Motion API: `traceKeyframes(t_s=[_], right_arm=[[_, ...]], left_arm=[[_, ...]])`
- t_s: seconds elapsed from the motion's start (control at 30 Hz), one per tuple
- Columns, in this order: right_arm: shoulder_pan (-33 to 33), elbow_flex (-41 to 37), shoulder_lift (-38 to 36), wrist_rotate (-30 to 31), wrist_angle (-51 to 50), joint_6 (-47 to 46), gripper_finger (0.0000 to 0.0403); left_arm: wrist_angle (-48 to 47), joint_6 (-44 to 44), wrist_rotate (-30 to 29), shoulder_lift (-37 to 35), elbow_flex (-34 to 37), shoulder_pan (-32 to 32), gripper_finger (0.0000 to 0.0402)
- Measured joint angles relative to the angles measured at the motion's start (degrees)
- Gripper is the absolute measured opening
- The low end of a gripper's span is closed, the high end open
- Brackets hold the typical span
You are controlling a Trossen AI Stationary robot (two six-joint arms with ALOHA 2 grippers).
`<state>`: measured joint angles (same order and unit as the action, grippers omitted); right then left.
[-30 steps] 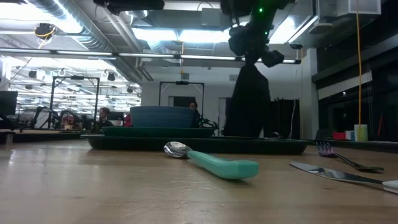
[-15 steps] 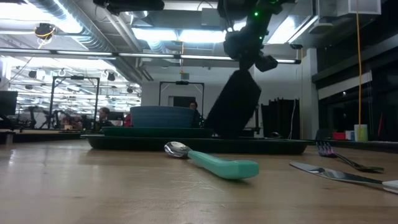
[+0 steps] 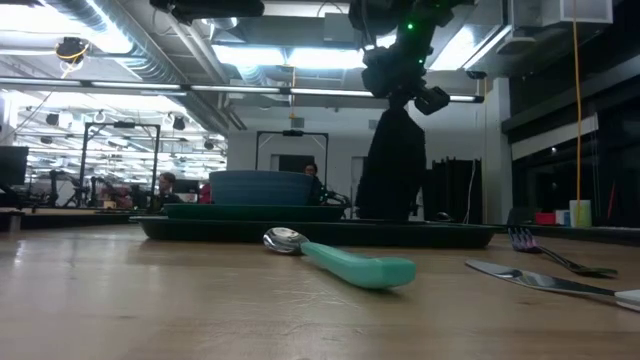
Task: Set up tray
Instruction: Put the black napkin to the right of the green plate on the black serving tray
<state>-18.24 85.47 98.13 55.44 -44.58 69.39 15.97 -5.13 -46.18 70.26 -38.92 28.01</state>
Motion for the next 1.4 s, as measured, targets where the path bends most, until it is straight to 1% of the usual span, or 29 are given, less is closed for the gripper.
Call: traceKeyframes(t_s=[0.1, 0.23, 0.3, 0.47, 0.57, 0.7, 0.97, 1.07, 1.13, 1.23, 1.3, 1.4], right_arm=[[0.0, 0.0, 0.0, -0.3, -0.4, 0.1, 0.0016], [0.0, 0.0, 0.0, -2.7, -3.0, 0.1, 0.0016], [0.0, 0.0, 0.4, -2.6, -4.1, 0.1, 0.0016], [0.0, 0.0, 2.2, -2.9, -5.0, 0.1, 0.0016], [0.0, 0.0, 3.6, -4.7, -5.2, -0.1, 0.0016], [0.9, 0.0, 4.6, -5.7, -5.9, -0.2, 0.0016], [4.0, 0.0, 4.0, -4.4, -8.5, -0.1, 0.0016], [5.3, 0.0, 4.0, -7.5, -10.0, -0.6, 0.0016], [6.4, 0.0, 4.0, -9.3, -10.3, -3.1, 0.0016], [8.2, 0.0, 4.0, -9.7, -13.1, -5.8, 0.0016], [9.0, 0.0, 4.0, -11.0, -15.4, -7.5, 0.0016], [9.5, 0.0, 4.0, -15.5, -17.6, -12.4, 0.0016]], left_arm=[[0.0, 0.0, 0.0, 0.0, 0.0, 0.0, 0.0006], [0.0, 0.2, 0.0, 0.0, 0.0, 0.0, 0.0006], [0.0, 0.9, 0.0, 0.0, 0.0, 0.0, 0.0006], [0.0, 1.6, 0.7, 0.0, 0.0, 0.0, 0.0006], [0.0, 1.6, 1.5, 0.0, 0.0, 0.0, 0.0006], [-0.2, 2.9, 1.6, 0.0, 0.0, 0.0, 0.0006], [-1.2, 2.9, 1.5, 0.0, 0.0, 0.0, 0.0006], [-1.2, 2.9, 1.5, 0.0, 0.0, 0.0, 0.0006], [-1.2, 2.9, 1.5, 0.0, 0.0, 0.0, 0.0006], [-1.2, 2.9, 1.5, 0.0, 0.0, 0.0, 0.0006], [-1.2, 2.9, 1.5, 0.0, 0.0, 0.0, 0.0006], [-1.2, 2.9, 1.5, 0.0, 0.0, 0.0, 0.0006]])
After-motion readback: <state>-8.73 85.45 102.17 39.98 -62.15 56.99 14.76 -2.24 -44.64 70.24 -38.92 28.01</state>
